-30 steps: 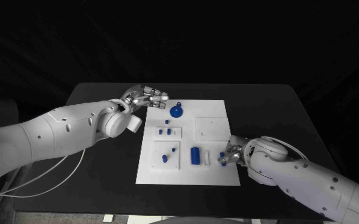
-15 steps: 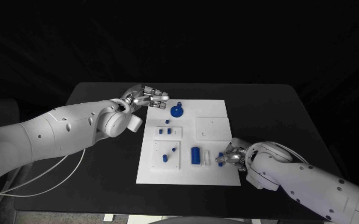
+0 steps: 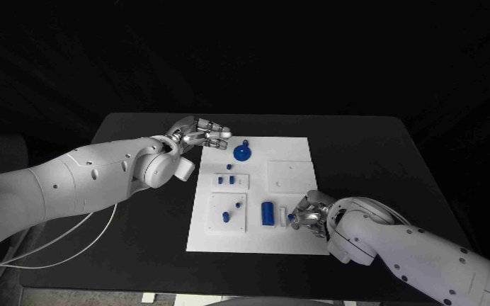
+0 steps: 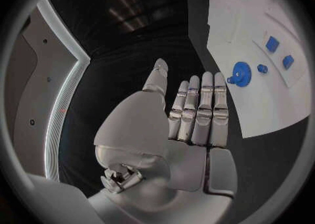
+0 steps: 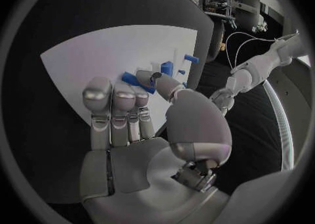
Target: Assemble the parts on the task board
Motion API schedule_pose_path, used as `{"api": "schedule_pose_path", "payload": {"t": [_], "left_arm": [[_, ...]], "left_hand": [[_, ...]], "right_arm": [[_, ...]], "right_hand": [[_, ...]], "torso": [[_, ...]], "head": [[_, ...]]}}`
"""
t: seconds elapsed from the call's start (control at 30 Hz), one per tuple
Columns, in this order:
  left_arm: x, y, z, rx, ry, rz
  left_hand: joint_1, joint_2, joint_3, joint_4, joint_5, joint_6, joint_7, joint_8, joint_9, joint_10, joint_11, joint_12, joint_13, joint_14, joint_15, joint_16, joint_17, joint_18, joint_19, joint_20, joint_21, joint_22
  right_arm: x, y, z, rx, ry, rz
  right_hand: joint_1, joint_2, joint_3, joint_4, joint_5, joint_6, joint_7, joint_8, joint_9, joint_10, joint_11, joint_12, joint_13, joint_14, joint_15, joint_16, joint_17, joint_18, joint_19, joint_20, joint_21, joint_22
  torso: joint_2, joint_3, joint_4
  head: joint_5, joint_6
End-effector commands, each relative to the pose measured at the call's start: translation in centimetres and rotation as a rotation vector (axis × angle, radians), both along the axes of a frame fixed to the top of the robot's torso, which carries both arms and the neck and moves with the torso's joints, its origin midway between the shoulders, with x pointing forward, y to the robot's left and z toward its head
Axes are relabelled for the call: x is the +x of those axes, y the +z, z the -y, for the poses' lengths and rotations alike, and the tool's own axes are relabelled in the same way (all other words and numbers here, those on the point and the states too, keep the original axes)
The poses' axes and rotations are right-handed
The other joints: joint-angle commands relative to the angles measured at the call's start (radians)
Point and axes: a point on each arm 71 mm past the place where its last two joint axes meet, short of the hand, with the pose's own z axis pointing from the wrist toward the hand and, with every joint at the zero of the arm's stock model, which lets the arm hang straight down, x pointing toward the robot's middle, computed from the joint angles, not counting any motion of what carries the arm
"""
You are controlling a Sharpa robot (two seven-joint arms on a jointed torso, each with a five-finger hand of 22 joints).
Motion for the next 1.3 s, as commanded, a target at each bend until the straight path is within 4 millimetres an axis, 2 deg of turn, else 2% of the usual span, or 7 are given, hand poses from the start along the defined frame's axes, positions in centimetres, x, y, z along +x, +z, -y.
{"api": "schedule_pose_path", "payload": {"t": [0.03,0.6,0.77,0.83,0.97,1.17,1.3], "left_arm": [[-0.1,0.1,0.3,-0.007,-0.022,0.001],[0.0,0.0,0.4,-0.006,-0.026,-0.002],[-0.1,0.0,0.4,-0.005,-0.027,-0.003],[-0.1,0.0,0.4,-0.004,-0.027,-0.003],[0.0,0.0,0.5,-0.003,-0.029,-0.005],[-0.1,0.0,0.5,-0.002,-0.032,-0.008],[-0.1,0.0,0.5,-0.002,-0.032,-0.009]], "left_hand": [[-0.005,0.002,0.002,0.006,0.000,-0.005,-0.004,0.003,0.001,0.005,0.001,-0.002,0.001,0.007,0.000,-0.004,0.001,-0.010,0.000,-0.005,0.006,-0.002],[-0.007,0.003,0.002,0.008,0.001,-0.005,-0.004,0.003,0.001,0.005,0.001,-0.002,0.001,0.009,0.000,-0.004,0.003,-0.011,0.000,-0.005,0.008,-0.002],[-0.007,0.003,0.002,0.008,0.001,-0.005,-0.004,0.003,0.001,0.005,0.001,-0.002,0.001,0.009,0.000,-0.004,0.003,-0.011,0.000,-0.005,0.008,-0.002],[-0.007,0.003,0.002,0.008,0.001,-0.005,-0.004,0.003,0.001,0.005,0.001,-0.002,0.001,0.009,0.000,-0.004,0.003,-0.011,0.000,-0.005,0.008,-0.002],[-0.007,0.003,0.002,0.008,0.001,-0.005,-0.004,0.003,0.001,0.005,0.001,-0.002,0.001,0.009,0.000,-0.004,0.003,-0.011,0.000,-0.005,0.008,-0.002],[-0.008,0.004,0.002,0.010,-0.001,-0.005,-0.004,0.004,0.001,0.004,0.001,-0.002,0.001,0.008,0.000,-0.004,0.003,-0.011,-0.001,-0.005,0.008,-0.003],[-0.008,0.004,0.002,0.010,-0.001,-0.005,-0.004,0.004,0.001,0.004,0.001,-0.002,0.001,0.008,0.000,-0.004,0.003,-0.011,-0.001,-0.005,0.008,-0.003]], "right_arm": [[-0.2,-0.1,-0.4,0.019,-0.002,-0.008],[0.3,-0.7,-0.3,-0.012,0.010,-0.030],[0.4,-0.7,-0.4,-0.017,0.011,-0.019],[0.4,-0.6,-0.5,-0.013,0.011,-0.015],[0.5,-0.4,-0.9,-0.002,0.016,-0.008],[0.7,-0.3,-1.3,-0.003,0.033,-0.014],[0.8,-0.3,-1.3,-0.009,0.035,-0.021]], "right_hand": [[-0.004,-0.008,-0.004,-0.004,0.002,0.005,0.001,0.004,-0.001,-0.002,0.004,0.001,0.000,-0.002,-0.003,-0.003,-0.001,0.013,0.017,-0.007,-0.005,0.096],[-0.010,0.009,-0.072,0.005,-0.032,0.014,-0.003,0.004,0.000,-0.004,0.003,-0.004,-0.002,0.000,-0.002,-0.006,-0.002,0.009,0.020,-0.006,-0.020,0.094],[-0.011,0.024,-0.136,0.027,-0.158,0.024,-0.008,0.004,0.000,0.000,0.002,0.000,0.000,0.002,-0.001,-0.007,-0.004,0.006,0.024,-0.004,-0.033,0.091],[-0.016,0.032,-0.176,0.052,-0.255,0.035,-0.015,0.005,0.001,0.003,0.001,0.002,0.000,0.003,-0.001,-0.008,-0.005,0.005,0.026,-0.003,-0.037,0.089],[-0.007,0.035,-0.228,0.102,-0.369,0.051,-0.025,0.004,0.001,0.006,-0.001,0.002,-0.003,0.004,-0.002,-0.009,-0.008,0.001,0.031,-0.005,-0.049,0.089],[0.008,0.027,-0.254,0.152,-0.449,0.063,-0.031,0.004,0.001,0.006,-0.002,-0.001,-0.007,0.004,-0.003,-0.013,-0.012,-0.001,0.035,-0.006,-0.059,0.091],[0.019,0.022,-0.261,0.174,-0.467,0.066,-0.032,0.004,0.001,0.005,-0.003,-0.004,-0.011,0.004,-0.003,-0.013,-0.012,-0.002,0.037,-0.006,-0.066,0.092]], "torso": [[0.000,0.0000,-0.0001],[0.000,-0.0001,-0.0004],[0.000,0.0000,-0.0005],[0.000,0.0002,-0.0007],[0.000,0.0000,-0.0008],[0.000,-0.0004,-0.0003],[0.000,-0.0005,-0.0001]], "head": [[0.001,0.000],[0.002,0.003],[0.003,0.002],[0.003,0.002],[0.003,0.002],[0.004,0.003],[0.004,0.002]]}}
